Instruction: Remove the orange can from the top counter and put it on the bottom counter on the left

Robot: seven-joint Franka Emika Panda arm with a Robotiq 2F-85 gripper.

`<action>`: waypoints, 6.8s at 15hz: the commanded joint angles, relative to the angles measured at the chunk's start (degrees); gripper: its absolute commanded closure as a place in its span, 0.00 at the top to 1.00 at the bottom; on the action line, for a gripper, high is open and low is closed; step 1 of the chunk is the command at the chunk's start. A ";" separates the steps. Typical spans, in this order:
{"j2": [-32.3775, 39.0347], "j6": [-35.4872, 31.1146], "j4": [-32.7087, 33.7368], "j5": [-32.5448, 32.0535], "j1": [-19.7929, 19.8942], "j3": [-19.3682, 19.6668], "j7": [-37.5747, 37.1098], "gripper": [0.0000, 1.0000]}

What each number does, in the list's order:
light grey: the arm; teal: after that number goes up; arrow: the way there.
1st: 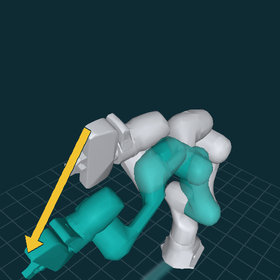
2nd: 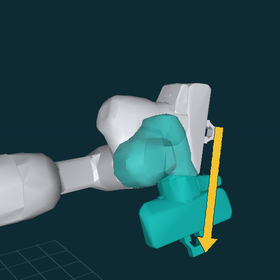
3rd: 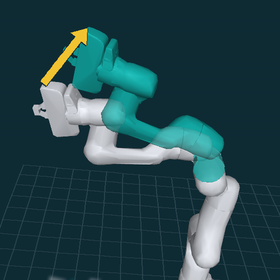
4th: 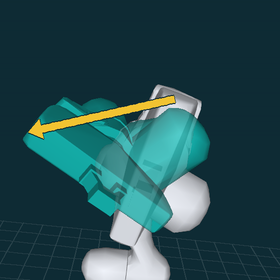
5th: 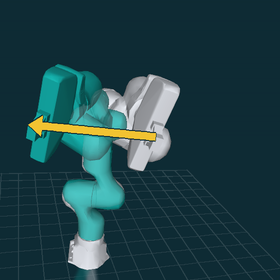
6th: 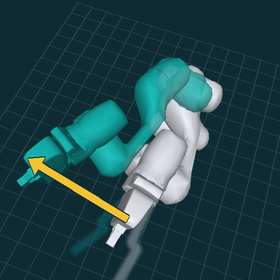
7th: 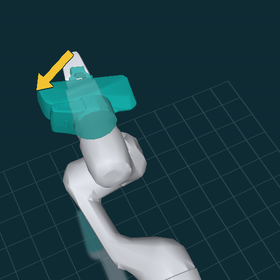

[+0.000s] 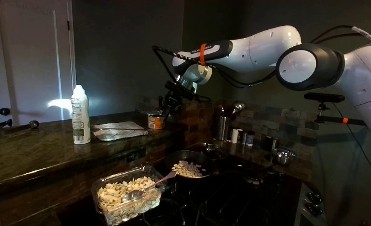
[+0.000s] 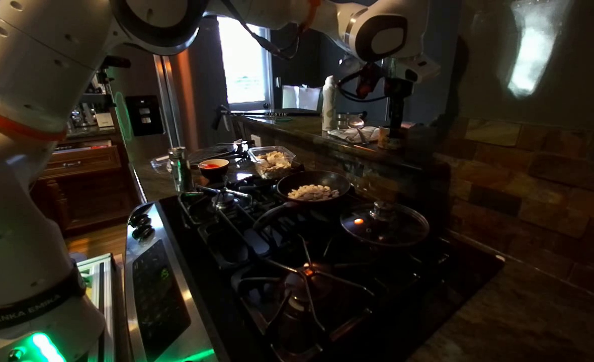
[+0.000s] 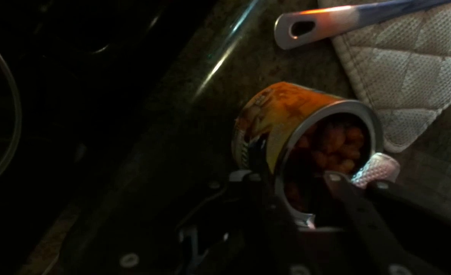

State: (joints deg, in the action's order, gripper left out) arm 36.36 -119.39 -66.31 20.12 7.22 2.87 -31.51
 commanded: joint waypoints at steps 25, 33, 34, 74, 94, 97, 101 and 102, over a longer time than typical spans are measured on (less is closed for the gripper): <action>-5.82 20.93 8.54 -8.60 -10.77 -1.99 9.52 0.03; -9.22 20.05 1.96 -13.87 -23.28 -3.16 -0.19 0.03; -9.18 19.99 1.66 -14.18 -24.84 -3.28 -2.14 0.03; 15.65 9.32 13.24 -22.92 -42.50 -4.82 -6.55 0.03; 12.75 6.90 4.23 -20.22 -42.24 -9.59 0.96 0.44; 9.27 7.34 1.44 -20.84 -42.97 -9.41 -0.68 0.65; 2.42 9.43 -4.39 -21.28 -44.59 -8.79 -6.29 0.96; 0.49 9.34 -6.40 -21.50 -45.13 -8.38 -8.99 0.99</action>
State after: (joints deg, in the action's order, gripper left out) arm 44.10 -110.89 -64.22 -1.26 -36.56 -6.26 -34.68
